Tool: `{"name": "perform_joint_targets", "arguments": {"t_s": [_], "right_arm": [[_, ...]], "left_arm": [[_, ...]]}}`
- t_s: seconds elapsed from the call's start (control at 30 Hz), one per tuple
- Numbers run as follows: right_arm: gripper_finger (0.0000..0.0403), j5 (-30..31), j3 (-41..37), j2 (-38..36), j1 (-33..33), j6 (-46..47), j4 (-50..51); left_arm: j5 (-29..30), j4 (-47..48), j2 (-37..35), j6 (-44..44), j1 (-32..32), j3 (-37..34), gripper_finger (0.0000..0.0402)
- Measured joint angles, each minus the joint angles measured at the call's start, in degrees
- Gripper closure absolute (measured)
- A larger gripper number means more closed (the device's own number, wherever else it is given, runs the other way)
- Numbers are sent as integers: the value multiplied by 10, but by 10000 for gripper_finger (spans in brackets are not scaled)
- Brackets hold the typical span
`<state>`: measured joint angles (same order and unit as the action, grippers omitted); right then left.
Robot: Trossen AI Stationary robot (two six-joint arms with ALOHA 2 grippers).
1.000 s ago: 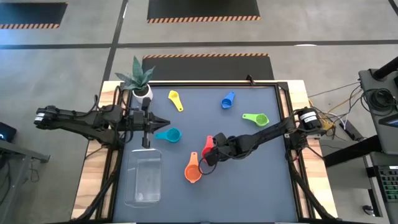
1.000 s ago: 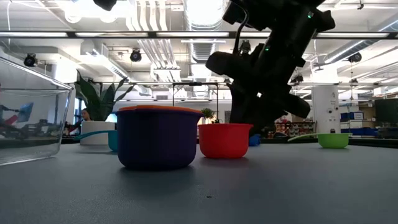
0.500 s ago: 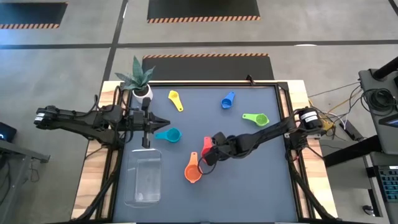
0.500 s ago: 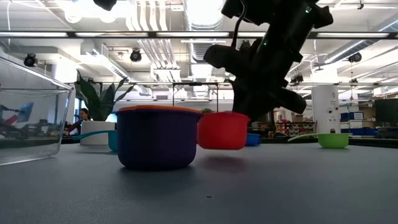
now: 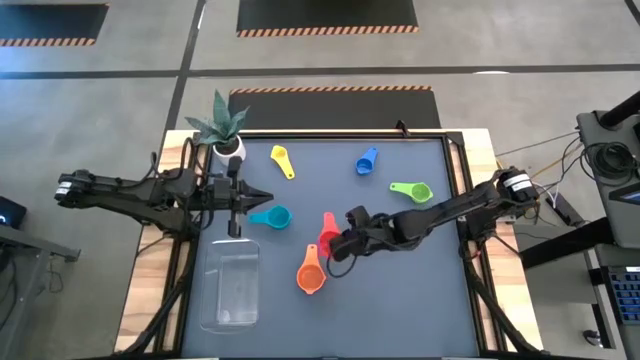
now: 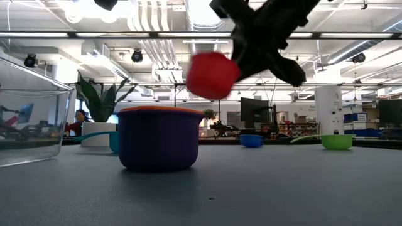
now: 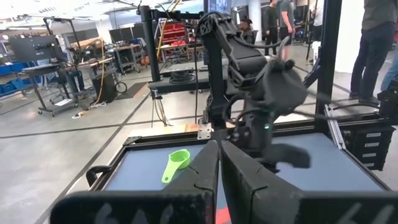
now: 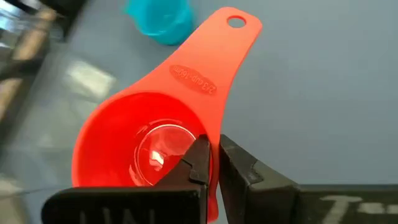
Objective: Nest measuring cups in basket
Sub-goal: Stack the red measuring cup on top of the orange cup
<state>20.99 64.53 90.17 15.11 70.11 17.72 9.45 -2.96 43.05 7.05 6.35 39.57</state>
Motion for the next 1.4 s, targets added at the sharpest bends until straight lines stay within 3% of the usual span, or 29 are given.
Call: {"name": "perform_joint_targets", "arguments": {"t_s": [0.17, 0.4, 0.93, 1.4], "right_arm": [[394, 11, 0, 0, 18, 12, -71], [394, 16, 51, 42, 32, 7, -73], [394, 12, 237, 161, 51, 7, 118], [394, 20, 235, 169, 70, 24, 135]], "left_arm": [[0, 0, 0, 4, 0, 0, 402], [0, -3, 0, 15, 0, 0, 402], [0, -2, -6, 19, 0, 0, 402], [0, 1, -7, 19, 0, 0, 402]]}}
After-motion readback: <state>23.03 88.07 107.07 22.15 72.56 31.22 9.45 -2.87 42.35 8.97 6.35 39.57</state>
